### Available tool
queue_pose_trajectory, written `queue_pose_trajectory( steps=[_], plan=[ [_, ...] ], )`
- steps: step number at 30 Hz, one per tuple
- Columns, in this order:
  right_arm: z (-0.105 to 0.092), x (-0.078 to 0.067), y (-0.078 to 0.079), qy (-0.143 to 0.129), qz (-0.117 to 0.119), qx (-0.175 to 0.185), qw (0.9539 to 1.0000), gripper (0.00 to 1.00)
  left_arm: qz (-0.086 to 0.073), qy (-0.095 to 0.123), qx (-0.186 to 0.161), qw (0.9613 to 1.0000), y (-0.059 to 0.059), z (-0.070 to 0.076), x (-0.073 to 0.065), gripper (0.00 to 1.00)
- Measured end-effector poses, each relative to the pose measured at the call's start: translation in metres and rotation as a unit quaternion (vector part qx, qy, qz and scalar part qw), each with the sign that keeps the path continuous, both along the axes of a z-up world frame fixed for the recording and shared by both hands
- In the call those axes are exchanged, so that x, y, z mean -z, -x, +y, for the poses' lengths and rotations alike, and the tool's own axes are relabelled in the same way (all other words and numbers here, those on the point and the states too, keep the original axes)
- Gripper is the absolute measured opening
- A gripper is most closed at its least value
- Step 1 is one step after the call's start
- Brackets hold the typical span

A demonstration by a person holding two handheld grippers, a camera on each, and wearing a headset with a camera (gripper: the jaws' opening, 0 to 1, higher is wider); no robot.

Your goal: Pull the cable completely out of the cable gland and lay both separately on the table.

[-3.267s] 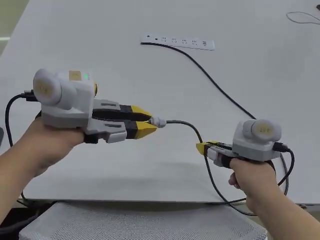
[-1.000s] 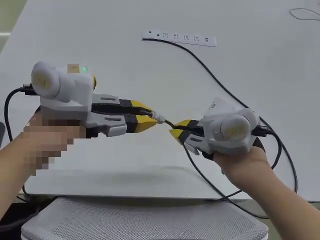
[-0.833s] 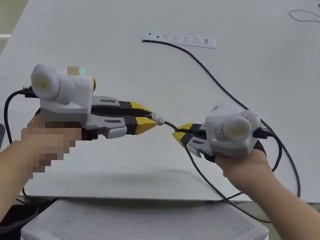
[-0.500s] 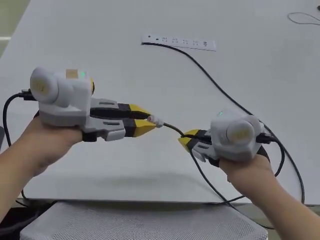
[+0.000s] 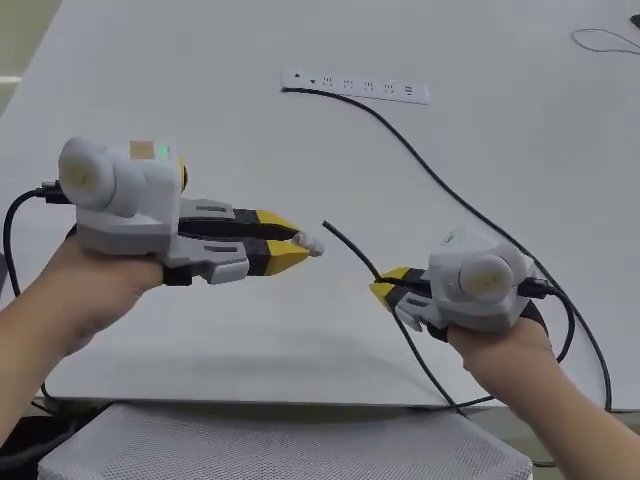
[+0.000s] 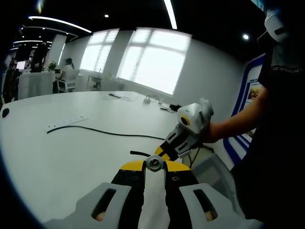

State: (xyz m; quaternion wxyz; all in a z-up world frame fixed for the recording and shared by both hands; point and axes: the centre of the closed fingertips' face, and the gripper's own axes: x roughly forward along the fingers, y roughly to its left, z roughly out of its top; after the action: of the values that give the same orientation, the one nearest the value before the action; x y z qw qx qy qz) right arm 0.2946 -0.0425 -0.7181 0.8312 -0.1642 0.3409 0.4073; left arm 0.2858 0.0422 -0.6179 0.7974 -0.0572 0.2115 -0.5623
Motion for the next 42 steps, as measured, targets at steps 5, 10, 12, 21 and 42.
queue_pose_trajectory(
  steps=[5, 10, 12, 21, 42],
  plan=[
    [0.002, -0.004, -0.001, 0.001, -0.002, -0.002, 1.0000, 0.00, -0.003, 0.000, -0.004, 1.0000, 0.002, 0.001, 0.004, 0.15],
    [0.004, -0.010, -0.005, 0.005, -0.008, -0.010, 0.9999, 0.00, -0.006, 0.001, -0.009, 0.9999, 0.004, 0.002, 0.011, 0.15],
    [0.004, -0.014, -0.008, 0.005, -0.009, -0.010, 0.9999, 0.00, -0.008, 0.003, -0.011, 0.9999, 0.004, 0.002, 0.014, 0.15],
    [0.012, -0.022, -0.021, 0.008, -0.008, -0.012, 0.9999, 0.00, -0.015, 0.007, -0.024, 0.9996, 0.005, 0.012, 0.028, 0.15],
    [0.074, -0.026, -0.063, 0.011, -0.013, -0.052, 0.9985, 0.00, -0.009, 0.003, -0.041, 0.9991, 0.005, 0.038, 0.067, 0.15]
  ],
)
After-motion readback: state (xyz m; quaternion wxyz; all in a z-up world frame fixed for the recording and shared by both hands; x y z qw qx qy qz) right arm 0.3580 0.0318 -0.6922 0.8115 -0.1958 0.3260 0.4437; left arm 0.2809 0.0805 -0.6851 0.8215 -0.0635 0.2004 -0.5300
